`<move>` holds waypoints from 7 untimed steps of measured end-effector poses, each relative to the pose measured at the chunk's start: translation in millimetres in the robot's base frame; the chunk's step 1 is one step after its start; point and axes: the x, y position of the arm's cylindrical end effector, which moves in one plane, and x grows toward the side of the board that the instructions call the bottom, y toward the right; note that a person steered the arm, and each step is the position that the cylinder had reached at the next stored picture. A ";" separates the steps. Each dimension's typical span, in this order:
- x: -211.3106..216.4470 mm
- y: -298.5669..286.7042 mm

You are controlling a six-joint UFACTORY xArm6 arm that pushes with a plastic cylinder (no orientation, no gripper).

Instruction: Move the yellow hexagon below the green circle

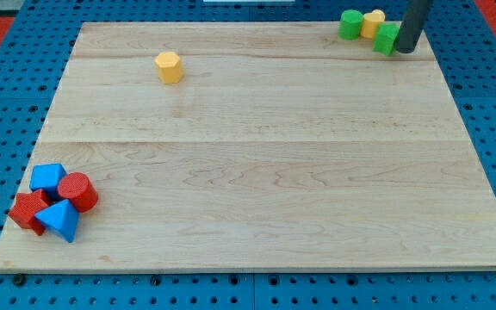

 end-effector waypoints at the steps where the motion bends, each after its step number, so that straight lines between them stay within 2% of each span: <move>1: 2.3 -6.5; 2: 35.7 -19.8; 3: 51.9 -92.4; 5: 52.8 -308.5; 6: 70.1 -412.1; 7: 97.0 -482.5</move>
